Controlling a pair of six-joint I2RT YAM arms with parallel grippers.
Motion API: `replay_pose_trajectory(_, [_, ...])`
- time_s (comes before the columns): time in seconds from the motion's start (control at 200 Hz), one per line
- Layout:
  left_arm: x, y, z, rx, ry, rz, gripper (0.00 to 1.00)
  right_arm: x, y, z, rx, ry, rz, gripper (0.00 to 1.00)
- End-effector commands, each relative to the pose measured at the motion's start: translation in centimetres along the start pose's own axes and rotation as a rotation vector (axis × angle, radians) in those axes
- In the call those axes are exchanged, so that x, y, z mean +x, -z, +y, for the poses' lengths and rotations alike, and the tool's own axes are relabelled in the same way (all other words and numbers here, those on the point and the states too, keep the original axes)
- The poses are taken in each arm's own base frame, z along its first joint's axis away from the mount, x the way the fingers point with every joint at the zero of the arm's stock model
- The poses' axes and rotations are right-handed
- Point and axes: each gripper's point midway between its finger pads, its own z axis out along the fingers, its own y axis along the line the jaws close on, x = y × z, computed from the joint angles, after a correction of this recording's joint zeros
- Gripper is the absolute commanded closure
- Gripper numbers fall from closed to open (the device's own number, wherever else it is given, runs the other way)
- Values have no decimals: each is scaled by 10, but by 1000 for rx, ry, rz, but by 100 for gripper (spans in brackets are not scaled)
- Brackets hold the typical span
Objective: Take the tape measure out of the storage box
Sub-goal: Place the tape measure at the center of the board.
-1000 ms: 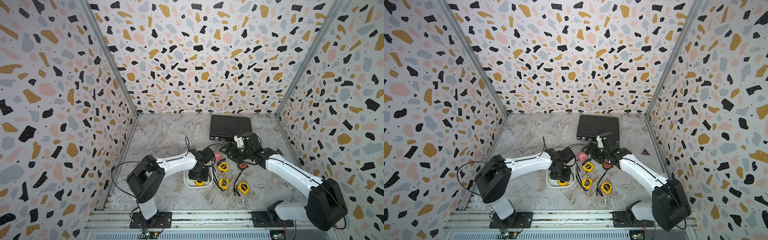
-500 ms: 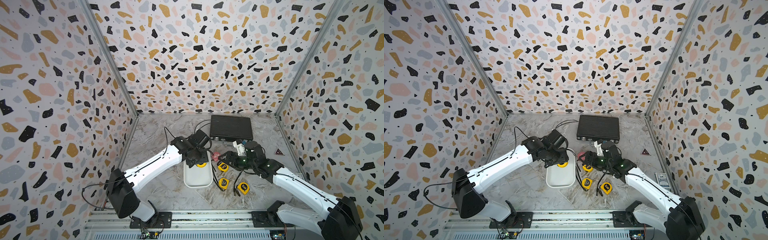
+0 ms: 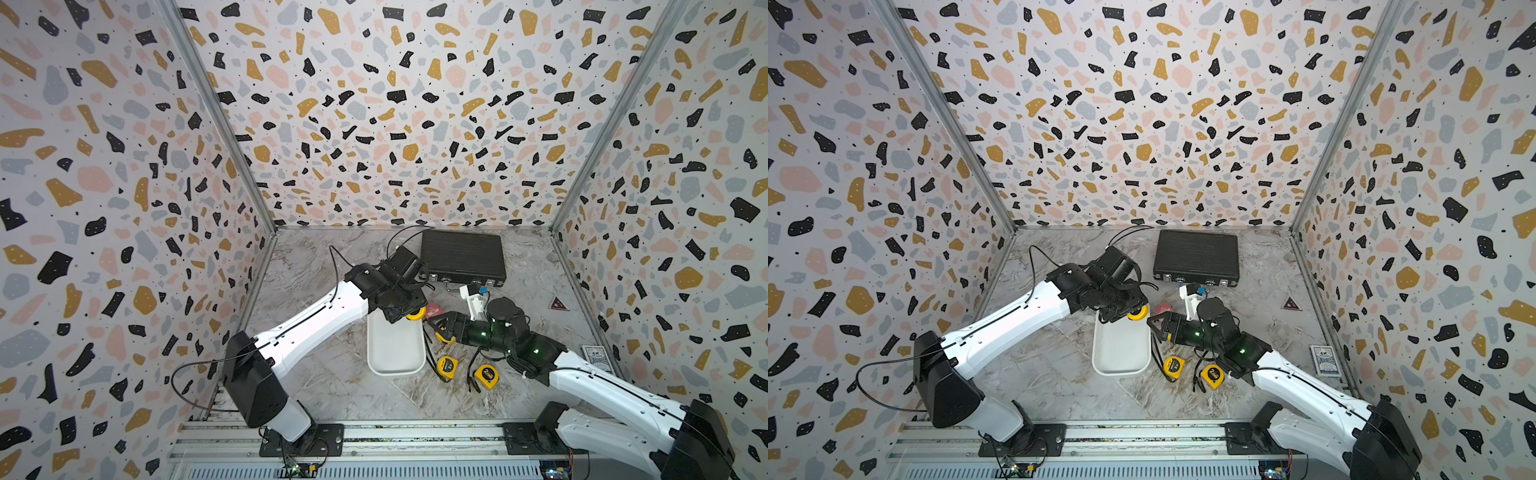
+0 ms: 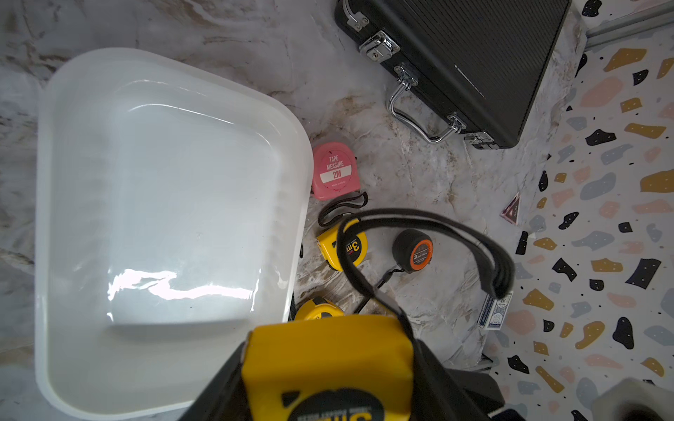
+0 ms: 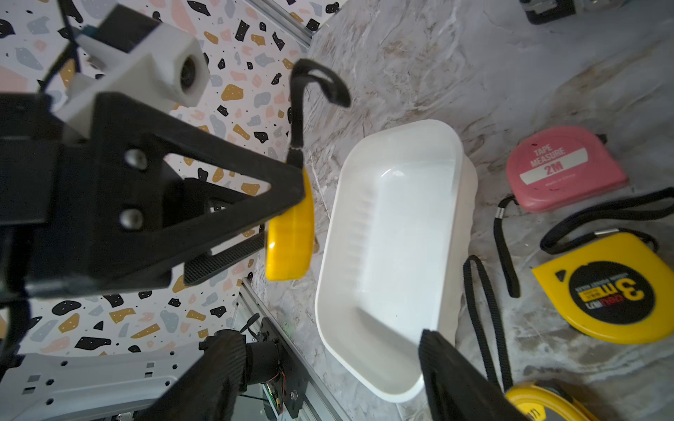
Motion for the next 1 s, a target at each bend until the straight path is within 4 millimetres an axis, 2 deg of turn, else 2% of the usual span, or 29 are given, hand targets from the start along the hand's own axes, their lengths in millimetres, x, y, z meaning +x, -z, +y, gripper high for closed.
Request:
replay_pose_trajectory(0.0, [-8, 11, -26, 97, 48, -18, 100, -15, 0, 16, -53, 46, -75, 19])
replay_pose_trajectory(0.415, [11, 14, -49, 219, 130, 68, 100, -22, -10, 20, -79, 85, -107, 26])
replay_pose_trajectory(0.636, [22, 14, -46, 224, 140, 103, 100, -25, -11, 19, -77, 93, -130, 35])
replay_pose_trajectory(0.801, [26, 16, -43, 231, 146, 111, 100, -24, -11, 14, -63, 78, -128, 55])
replay_pose_trajectory(0.876, [26, 16, -44, 240, 153, 113, 100, -22, -12, 13, -61, 73, -121, 70])
replay_pose_trajectory(0.996, [26, 16, -45, 248, 156, 113, 100, -21, -11, 14, -63, 64, -119, 86])
